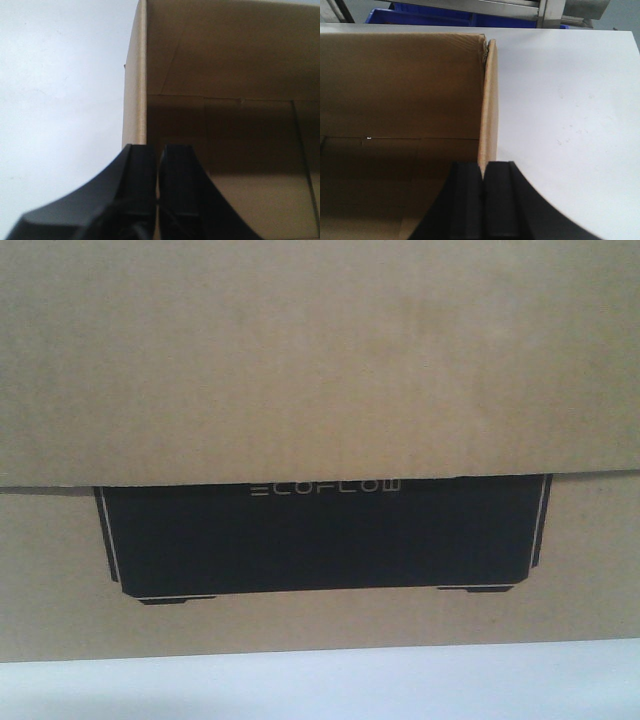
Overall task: Grab box from left shelf to table start
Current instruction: 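Open both grippers to release the box side walls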
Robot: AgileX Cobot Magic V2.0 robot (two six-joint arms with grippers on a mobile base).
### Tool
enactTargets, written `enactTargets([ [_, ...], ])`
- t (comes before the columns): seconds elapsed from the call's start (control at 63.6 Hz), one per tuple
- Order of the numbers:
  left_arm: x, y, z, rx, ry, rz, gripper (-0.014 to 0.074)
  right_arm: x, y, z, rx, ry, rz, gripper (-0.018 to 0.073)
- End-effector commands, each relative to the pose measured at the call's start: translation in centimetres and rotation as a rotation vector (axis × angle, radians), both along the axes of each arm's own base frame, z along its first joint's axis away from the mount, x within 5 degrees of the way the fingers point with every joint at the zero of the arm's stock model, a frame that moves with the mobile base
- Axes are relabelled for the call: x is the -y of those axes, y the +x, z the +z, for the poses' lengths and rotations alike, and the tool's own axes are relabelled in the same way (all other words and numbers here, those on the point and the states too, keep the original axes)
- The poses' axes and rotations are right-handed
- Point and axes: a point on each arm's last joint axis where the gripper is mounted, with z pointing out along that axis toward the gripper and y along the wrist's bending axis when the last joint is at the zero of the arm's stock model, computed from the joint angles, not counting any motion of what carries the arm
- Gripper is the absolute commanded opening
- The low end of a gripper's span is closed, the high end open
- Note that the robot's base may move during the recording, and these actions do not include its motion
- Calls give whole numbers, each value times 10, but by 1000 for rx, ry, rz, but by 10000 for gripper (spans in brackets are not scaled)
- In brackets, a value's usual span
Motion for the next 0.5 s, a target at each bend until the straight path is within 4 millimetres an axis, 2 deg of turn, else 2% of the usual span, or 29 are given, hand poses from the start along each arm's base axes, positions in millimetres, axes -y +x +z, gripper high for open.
enactTargets([
  [0.0,-4,-20,29,177,-56,-3,-4,2,-14,22,150,22,-9,57],
  [0.11,-10,-48,35,290,-97,-14,-4,4,-36,17,217,28,-15,57],
  [0.267,-20,-88,20,432,-133,-25,-4,7,-75,-1,329,38,-26,57],
  [0.283,-21,-93,12,449,-137,-27,-4,8,-84,-6,351,39,-28,57],
  [0.346,-24,-107,4,518,-154,-32,-5,10,-98,-16,398,43,-32,57],
  [0.487,-29,-130,-35,677,-192,-48,-6,12,-126,-43,467,50,-39,57],
])
